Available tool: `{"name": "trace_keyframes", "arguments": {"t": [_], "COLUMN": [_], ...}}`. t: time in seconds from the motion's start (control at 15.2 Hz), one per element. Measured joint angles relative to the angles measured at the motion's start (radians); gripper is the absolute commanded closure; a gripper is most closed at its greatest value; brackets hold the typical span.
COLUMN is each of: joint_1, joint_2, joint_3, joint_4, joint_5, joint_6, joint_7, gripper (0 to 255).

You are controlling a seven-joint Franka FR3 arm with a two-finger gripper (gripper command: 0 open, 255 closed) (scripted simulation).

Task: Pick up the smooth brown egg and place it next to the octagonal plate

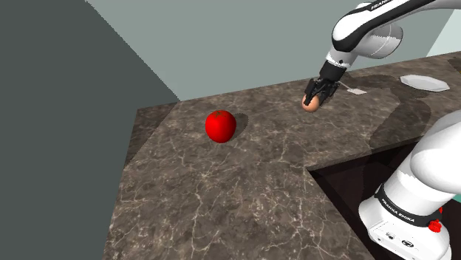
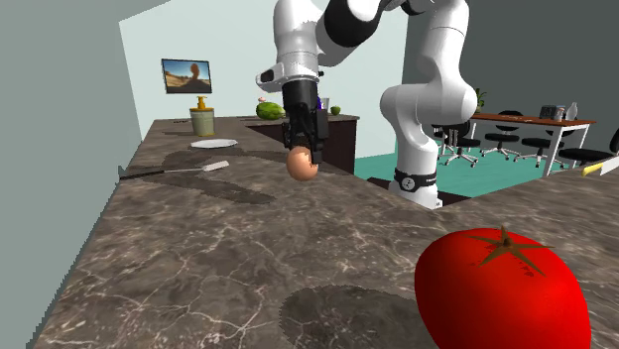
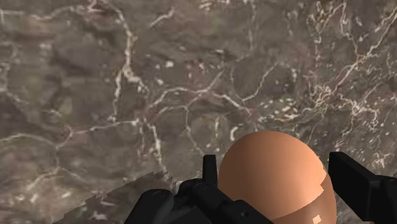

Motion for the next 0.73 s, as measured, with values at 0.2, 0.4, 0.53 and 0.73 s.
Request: {"name": "trace_keyframes", "arguments": {"t": [0.2, 0.4, 0.53, 0.73], "joint_1": [-0.009, -0.014, -0.017, -0.021], "joint_2": [-0.027, -0.047, -0.063, -0.08], "joint_3": [0.01, 0.019, 0.027, 0.034], "joint_4": [0.021, 0.044, 0.062, 0.093], "joint_5": [-0.014, -0.023, -0.029, -0.037], "joint_6": [-0.045, -0.087, -0.118, -0.165], "joint_7": [0.02, 0.038, 0.052, 0.067], "gripper": [255, 255, 255, 255]}}
